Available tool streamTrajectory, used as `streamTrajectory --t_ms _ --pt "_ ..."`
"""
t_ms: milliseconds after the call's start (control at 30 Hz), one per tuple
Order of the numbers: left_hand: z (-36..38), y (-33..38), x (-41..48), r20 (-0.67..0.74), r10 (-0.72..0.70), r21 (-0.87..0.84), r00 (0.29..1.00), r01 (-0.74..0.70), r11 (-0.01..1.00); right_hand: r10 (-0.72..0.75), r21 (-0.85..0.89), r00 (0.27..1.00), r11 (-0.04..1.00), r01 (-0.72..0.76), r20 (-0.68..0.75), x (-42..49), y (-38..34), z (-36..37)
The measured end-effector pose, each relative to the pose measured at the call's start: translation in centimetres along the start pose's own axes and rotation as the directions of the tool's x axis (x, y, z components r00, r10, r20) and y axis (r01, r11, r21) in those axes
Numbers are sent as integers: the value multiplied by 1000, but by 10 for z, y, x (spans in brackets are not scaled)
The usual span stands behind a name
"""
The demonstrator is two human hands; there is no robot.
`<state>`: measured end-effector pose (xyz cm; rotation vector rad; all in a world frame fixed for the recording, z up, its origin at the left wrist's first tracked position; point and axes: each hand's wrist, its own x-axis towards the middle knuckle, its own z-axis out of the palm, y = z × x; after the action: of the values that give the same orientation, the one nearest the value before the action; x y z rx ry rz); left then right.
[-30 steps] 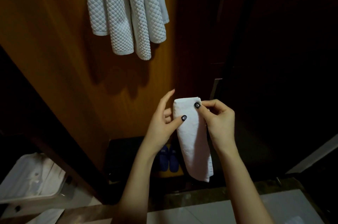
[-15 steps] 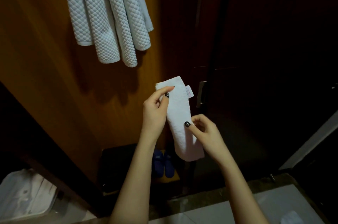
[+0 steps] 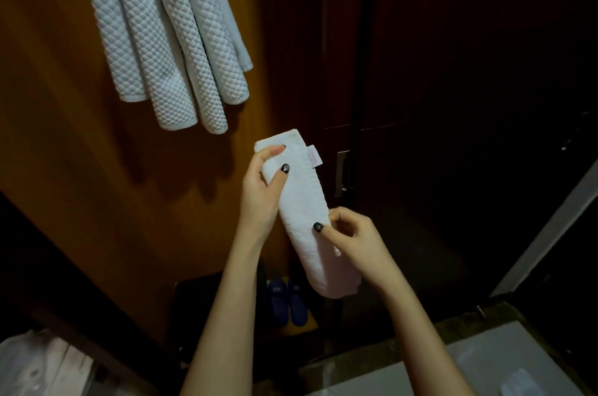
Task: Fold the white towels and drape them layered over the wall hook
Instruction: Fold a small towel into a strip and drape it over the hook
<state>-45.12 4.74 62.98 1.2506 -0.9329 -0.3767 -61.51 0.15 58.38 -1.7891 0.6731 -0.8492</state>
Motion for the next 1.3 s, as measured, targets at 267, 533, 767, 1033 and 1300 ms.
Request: streamTrajectory --t_ms 267,533,767,1033,1300 --pt "5 6 2 16 75 144 997 -76 987 -70 -174 990 984 48 -121 0 -7 13" --pt "0 -1 6 7 102 358 995 -98 929 -137 -212 943 975 73 -303 0 -5 15" --pt "-6 1 5 40 55 162 998 -61 985 -27 50 948 998 45 -317 2 -9 15" --pt "-8 12 3 111 -21 -107 994 33 994 16 220 998 975 -4 -53 0 -11 10" --pt "-4 22 5 235 -63 -337 970 142 931 40 295 992 953 -74 120 4 -10 -1"
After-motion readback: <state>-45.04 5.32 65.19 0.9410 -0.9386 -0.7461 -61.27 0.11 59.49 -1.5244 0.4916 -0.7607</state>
